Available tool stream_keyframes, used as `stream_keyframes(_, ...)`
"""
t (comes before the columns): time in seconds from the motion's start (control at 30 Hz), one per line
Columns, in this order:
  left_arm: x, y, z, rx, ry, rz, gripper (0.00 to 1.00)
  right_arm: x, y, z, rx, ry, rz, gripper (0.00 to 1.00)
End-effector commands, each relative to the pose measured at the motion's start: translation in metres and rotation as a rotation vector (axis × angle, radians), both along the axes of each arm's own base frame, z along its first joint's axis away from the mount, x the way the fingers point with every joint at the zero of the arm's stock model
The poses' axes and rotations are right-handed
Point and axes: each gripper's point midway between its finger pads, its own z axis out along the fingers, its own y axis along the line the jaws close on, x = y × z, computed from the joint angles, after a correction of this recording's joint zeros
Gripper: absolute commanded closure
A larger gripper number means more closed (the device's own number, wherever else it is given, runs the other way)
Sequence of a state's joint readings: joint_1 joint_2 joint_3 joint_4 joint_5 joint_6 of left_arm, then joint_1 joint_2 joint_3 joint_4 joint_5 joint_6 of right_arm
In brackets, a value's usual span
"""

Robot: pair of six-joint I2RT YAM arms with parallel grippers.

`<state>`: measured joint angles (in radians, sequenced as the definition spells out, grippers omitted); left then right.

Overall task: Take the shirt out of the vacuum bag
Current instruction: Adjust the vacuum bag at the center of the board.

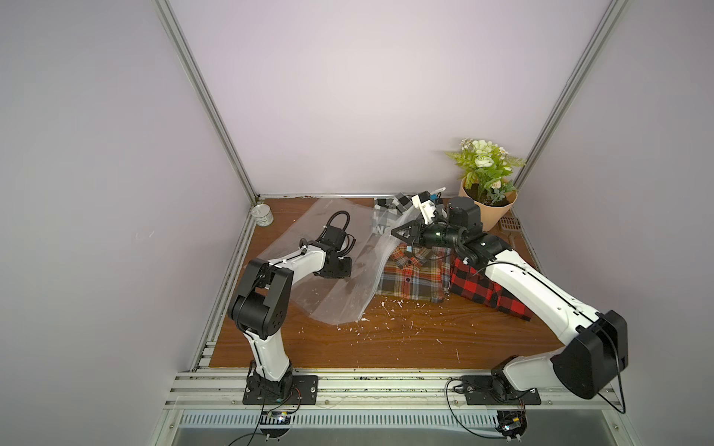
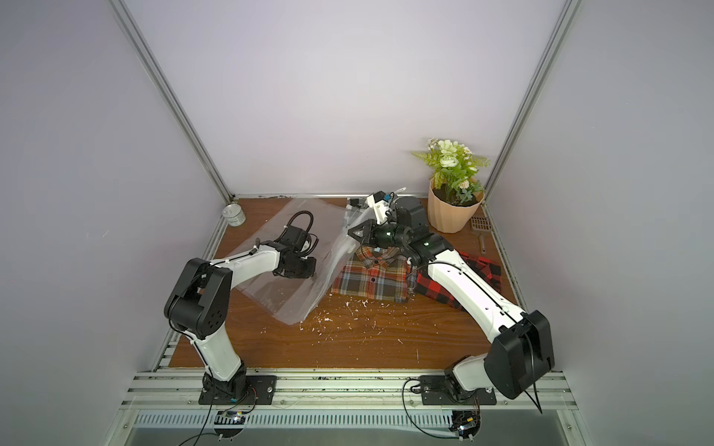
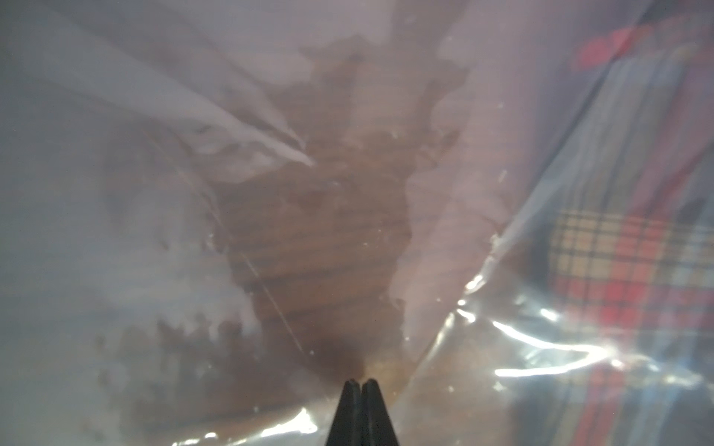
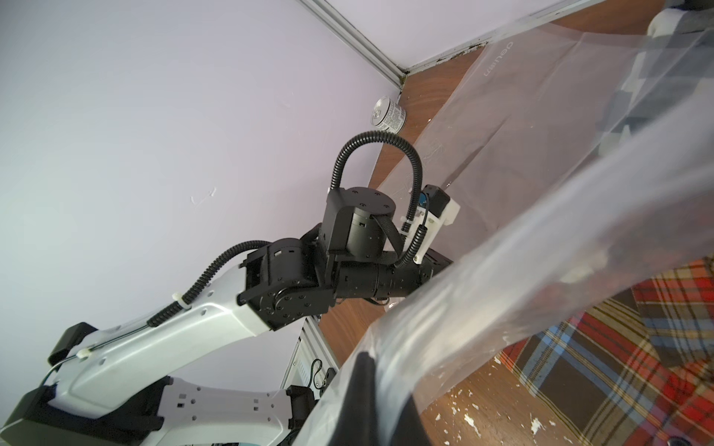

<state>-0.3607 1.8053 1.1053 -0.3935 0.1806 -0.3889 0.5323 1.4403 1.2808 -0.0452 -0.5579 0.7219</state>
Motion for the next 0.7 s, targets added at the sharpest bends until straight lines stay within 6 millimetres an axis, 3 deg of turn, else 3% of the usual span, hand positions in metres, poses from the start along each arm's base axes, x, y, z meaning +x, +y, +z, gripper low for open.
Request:
stream_keyframes(0.0, -0.004, -0.011, 0.009, -0.062, -0.008, -0.004, 0.99, -0.002, 0.016, 0.043, 0.083, -0.101, 0.067, 1.00)
stream_keyframes(0.13, -0.010, -0.015, 0.019, -0.105, -0.013, -0.005, 0.99, 0.006, 0.021, 0.044, 0.066, -0.115, 0.079, 1.00)
stream_keyframes(0.2, -0.008, -0.013, 0.033, -0.107, -0.054, 0.012, 0.99, 0.008, 0.022, 0.041, 0.040, -0.116, 0.081, 1.00)
stream_keyframes(0.47, 0.032, 0.036, 0.107, 0.024, -0.249, 0.171, 0.95, 0.012, -0.005, 0.036, 0.009, -0.105, 0.067, 1.00)
stream_keyframes(0.53, 0.037, 0.046, 0.112, 0.045, -0.256, 0.186, 0.94, 0.014, -0.016, 0.041, 0.015, -0.109, 0.056, 1.00)
stream_keyframes(0.67, 0.030, 0.051, 0.092, 0.078, -0.201, 0.167, 0.95, 0.013, -0.025, 0.059, 0.048, -0.128, 0.077, 1.00)
